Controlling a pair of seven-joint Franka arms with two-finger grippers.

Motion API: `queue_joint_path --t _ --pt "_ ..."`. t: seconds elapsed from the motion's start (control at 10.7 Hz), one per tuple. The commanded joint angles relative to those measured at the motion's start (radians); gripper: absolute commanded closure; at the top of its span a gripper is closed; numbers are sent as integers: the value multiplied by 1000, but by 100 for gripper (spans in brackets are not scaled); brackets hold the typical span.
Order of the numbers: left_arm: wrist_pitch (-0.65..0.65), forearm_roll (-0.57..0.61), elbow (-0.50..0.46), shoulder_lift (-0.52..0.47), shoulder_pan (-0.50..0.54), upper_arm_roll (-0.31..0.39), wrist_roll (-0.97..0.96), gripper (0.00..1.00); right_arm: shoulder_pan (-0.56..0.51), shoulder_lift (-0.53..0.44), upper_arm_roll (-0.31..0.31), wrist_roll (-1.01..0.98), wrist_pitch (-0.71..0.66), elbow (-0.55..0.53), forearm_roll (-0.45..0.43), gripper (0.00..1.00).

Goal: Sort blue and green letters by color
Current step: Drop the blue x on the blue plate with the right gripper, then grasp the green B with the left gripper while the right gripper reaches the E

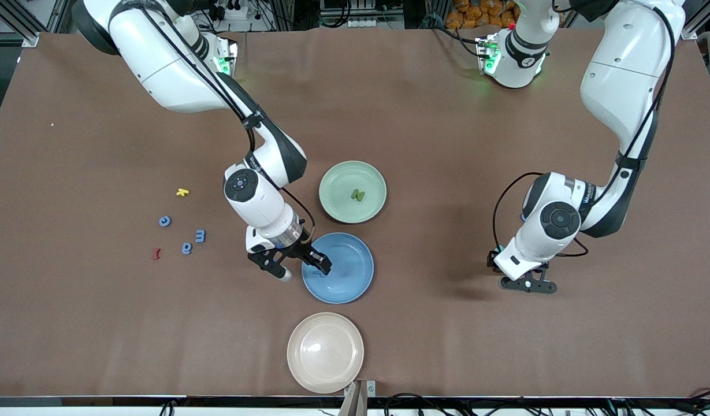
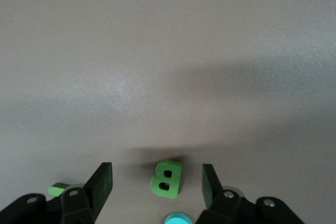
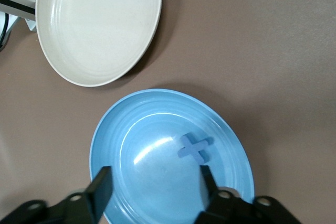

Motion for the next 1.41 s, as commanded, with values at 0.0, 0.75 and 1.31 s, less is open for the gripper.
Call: queue_joint_path --t 0.0,0.75,1.31 --pt "33 15 -2 24 25 -20 12 25 -14 -41 -6 -42 -164 16 -9 0" --pt "62 -46 4 65 54 -30 10 94 -238 -182 -118 -176 -445 -68 -8 0" --pt "34 -223 36 19 55 -88 -2 100 -357 -290 -163 -105 -377 -307 41 0"
